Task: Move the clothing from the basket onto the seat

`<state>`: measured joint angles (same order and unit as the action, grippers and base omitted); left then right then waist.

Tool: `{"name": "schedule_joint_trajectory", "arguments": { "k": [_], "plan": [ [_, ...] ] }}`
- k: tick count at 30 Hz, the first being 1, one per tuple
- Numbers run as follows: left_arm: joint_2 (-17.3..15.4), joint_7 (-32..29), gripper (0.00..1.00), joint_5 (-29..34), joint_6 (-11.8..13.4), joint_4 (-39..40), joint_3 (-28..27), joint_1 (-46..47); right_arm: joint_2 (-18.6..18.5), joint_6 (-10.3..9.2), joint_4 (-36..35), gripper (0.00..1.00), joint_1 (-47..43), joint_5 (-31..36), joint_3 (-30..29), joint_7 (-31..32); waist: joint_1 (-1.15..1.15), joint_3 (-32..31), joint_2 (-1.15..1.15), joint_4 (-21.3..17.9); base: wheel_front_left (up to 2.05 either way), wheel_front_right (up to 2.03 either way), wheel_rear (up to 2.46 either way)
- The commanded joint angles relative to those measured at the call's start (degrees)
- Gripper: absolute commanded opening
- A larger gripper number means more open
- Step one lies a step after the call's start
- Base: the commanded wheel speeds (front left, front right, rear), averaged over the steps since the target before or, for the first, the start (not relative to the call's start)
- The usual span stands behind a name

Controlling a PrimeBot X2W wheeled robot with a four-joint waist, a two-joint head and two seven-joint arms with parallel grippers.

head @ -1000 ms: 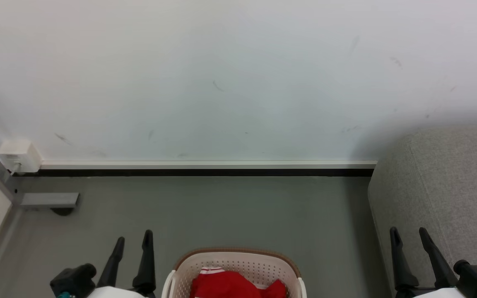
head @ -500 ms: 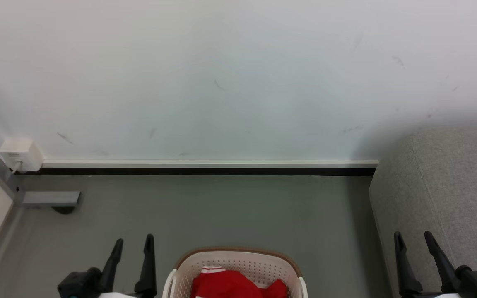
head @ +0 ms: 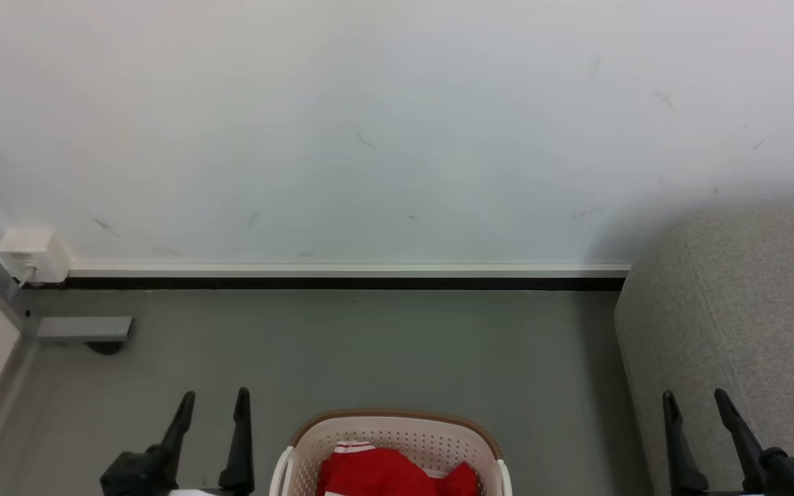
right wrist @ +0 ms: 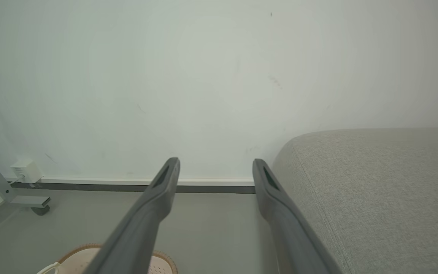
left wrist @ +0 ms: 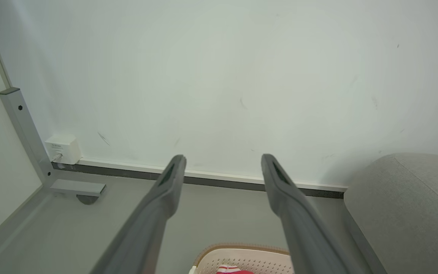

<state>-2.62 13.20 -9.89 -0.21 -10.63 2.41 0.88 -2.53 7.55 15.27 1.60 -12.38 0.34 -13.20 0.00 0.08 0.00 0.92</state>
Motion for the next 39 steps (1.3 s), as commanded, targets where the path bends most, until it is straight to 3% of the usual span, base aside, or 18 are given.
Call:
{"name": "schedule_joint_trajectory", "arguments": {
  "k": [1, 15, 39],
  "plan": [
    [-0.41, 0.77, 1.0, 2.0, -0.17, 0.13, -0.27, -0.64, -0.54, -0.1, 0.15, 1.0, -0.49, 0.95, -0.52, -0.63, 0.0, -0.02, 0.0, -0.05, 0.0, 0.0, 0.0],
    [-0.43, 2.04, 1.0, 6.89, -0.49, -0.68, -0.48, -1.46, -0.54, -0.12, -0.02, 1.0, -0.67, 5.68, -0.82, -2.16, 0.0, -0.1, 0.0, -0.12, 0.0, 0.0, 0.0],
    [-0.42, 1.98, 1.0, 4.98, -0.84, -1.43, -0.28, -0.51, -0.53, -0.12, 0.04, 1.0, 0.31, 4.13, -0.56, -1.96, 0.0, 1.39, 0.0, -0.55, 0.0, 0.0, 0.0]
  ]
}}
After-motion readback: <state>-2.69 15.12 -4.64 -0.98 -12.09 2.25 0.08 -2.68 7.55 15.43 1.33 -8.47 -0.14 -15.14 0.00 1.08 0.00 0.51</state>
